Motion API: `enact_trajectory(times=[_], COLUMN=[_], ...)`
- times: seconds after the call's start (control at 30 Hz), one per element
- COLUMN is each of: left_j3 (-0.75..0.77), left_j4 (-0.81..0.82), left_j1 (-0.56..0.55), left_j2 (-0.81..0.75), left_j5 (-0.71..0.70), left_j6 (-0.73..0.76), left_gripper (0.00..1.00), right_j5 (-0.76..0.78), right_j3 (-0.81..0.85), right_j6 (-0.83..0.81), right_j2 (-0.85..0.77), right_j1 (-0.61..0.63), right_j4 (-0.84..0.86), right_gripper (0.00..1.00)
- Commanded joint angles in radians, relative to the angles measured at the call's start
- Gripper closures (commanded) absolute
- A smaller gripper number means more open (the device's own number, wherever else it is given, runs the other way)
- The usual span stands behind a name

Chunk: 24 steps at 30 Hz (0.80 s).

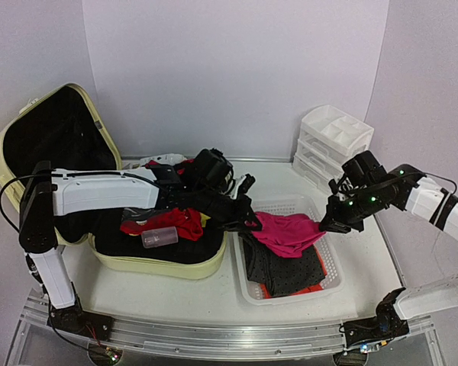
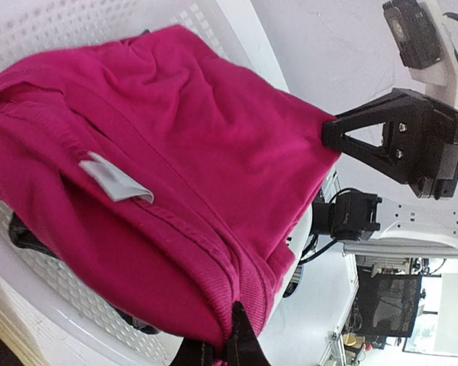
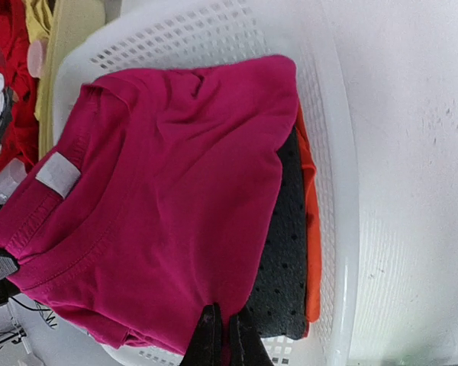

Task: Open, take out, and arrange the luggage
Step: Place the clothes in the bin.

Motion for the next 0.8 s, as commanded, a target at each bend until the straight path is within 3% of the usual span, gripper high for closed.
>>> enact_trajectory(times=[0.0,0.13,0.23,0.33,0.43,0.5,0.6,0.77], left_j3=[-0.037,-0.094,-0.130,-0.148,-0.159,-0.162,-0.149,-0.080], left_j4=[0.038,0.038,0.038,0.038,0.038,0.038,0.010,-0.126], left_j1=[-0.026,-0.050,-0.065,-0.090,-0.121,-0.132,-0.134,-0.134], left_j2=[0.010,-0.012,-0.017,-0.014,-0.017,-0.034,-0.068,-0.121], left_j5=[0.051,0.053,0.074,0.086,0.051,0.016,-0.037,-0.192], left_j6=[-0.024,-0.032,-0.040,-0.031,-0.005,0.018,0.059,0.165], left_gripper=[1.00,1.00,1.00,0.92,0.72,0.53,0.34,0.20], right_j5=[-0.045,-0.078,-0.085,-0.070,-0.057,-0.035,0.004,0.035], right_j3=[-0.078,-0.154,-0.184,-0.193,-0.187,-0.171,-0.131,-0.072], right_j6=[0.058,0.071,0.070,0.070,0.061,0.050,0.028,-0.036], right_j2=[-0.078,-0.091,-0.098,-0.126,-0.140,-0.147,-0.161,-0.176], right_j1=[-0.003,-0.003,-0.003,-0.003,-0.003,-0.003,-0.003,-0.003], right_j4=[-0.004,-0.003,-0.011,-0.017,-0.024,-0.032,-0.037,-0.031], right_gripper=[1.00,0.99,0.92,0.77,0.56,0.49,0.36,0.32])
